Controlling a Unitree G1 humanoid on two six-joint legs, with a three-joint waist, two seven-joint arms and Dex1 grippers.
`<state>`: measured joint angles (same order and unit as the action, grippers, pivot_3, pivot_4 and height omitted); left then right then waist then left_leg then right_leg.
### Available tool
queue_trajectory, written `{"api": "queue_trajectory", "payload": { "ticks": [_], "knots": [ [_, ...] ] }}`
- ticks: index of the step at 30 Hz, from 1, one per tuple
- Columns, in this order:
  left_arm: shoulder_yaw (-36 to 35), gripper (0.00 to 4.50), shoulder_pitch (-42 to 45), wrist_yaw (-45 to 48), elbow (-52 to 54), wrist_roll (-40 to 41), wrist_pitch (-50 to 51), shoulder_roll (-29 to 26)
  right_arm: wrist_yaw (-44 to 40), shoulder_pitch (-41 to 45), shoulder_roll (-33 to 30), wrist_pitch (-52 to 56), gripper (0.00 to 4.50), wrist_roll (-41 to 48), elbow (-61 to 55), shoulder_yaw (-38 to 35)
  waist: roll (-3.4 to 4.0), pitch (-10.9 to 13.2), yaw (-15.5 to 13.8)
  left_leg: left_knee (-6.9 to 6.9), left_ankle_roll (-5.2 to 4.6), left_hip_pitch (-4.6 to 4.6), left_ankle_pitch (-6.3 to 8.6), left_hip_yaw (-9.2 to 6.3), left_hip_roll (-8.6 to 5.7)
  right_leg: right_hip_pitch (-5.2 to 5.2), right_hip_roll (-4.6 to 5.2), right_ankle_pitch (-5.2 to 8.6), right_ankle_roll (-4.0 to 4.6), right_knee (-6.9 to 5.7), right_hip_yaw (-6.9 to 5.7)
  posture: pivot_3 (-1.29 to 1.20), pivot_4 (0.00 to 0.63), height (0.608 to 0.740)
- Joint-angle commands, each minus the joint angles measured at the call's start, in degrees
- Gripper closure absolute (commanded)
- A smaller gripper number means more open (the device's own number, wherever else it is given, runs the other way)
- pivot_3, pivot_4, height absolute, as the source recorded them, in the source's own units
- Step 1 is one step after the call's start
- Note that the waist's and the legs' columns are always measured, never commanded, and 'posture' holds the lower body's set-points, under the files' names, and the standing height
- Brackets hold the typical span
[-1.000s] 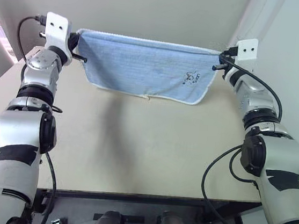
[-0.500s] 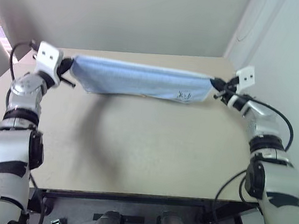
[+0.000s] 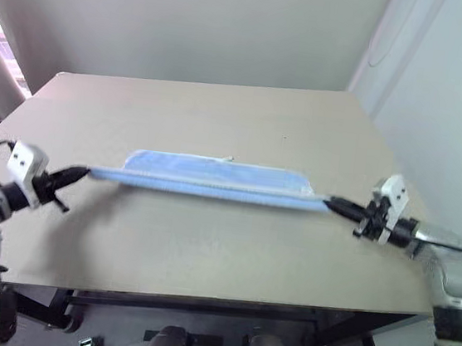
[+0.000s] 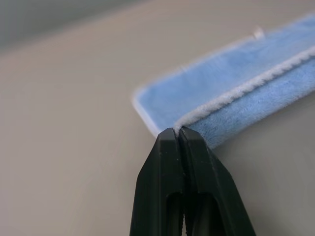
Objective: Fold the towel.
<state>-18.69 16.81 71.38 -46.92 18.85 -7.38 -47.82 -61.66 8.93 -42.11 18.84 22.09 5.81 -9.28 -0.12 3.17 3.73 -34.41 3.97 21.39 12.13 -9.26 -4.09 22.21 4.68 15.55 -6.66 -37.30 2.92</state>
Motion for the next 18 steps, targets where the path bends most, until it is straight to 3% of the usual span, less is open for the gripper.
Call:
{"api": "queue_trajectory", "payload": {
  "ticks": [1, 14, 18],
  "knots": [
    [-4.6, 4.48, -4.7, 0.5, 8.5, 3.2, 6.8, -6.1, 0.7, -1.9, -3.6, 0.9, 4.5, 0.4, -2.6, -3.9, -0.01, 0.0, -0.2, -0.03, 0.0, 0.0, 0.0, 0.0, 0.03, 0.0, -0.01, 0.03, 0.11, -0.01, 0.0, 0.0, 0.0, 0.731],
    [-7.1, 4.48, -26.6, 6.9, 22.6, 4.7, 12.8, -12.4, -7.8, -17.8, -8.7, 1.4, 4.5, 8.5, -15.2, -8.8, 0.02, 0.0, -1.4, -0.53, -0.05, 0.54, 0.35, 1.39, 0.93, 0.19, 0.52, 0.03, 0.26, 0.44, -0.33, 0.0, 0.0, 0.731],
    [-6.9, 4.48, -24.8, 5.0, 21.7, 5.6, 13.9, -11.6, -7.8, -17.1, -8.8, 2.2, 4.5, 9.4, -15.9, -8.0, 0.02, 0.0, -1.6, -0.54, -0.12, 0.72, 0.4, 1.56, 0.93, 0.44, 0.8, 0.02, 0.25, 0.42, -0.54, 0.0, 0.0, 0.731]
  ]
}}
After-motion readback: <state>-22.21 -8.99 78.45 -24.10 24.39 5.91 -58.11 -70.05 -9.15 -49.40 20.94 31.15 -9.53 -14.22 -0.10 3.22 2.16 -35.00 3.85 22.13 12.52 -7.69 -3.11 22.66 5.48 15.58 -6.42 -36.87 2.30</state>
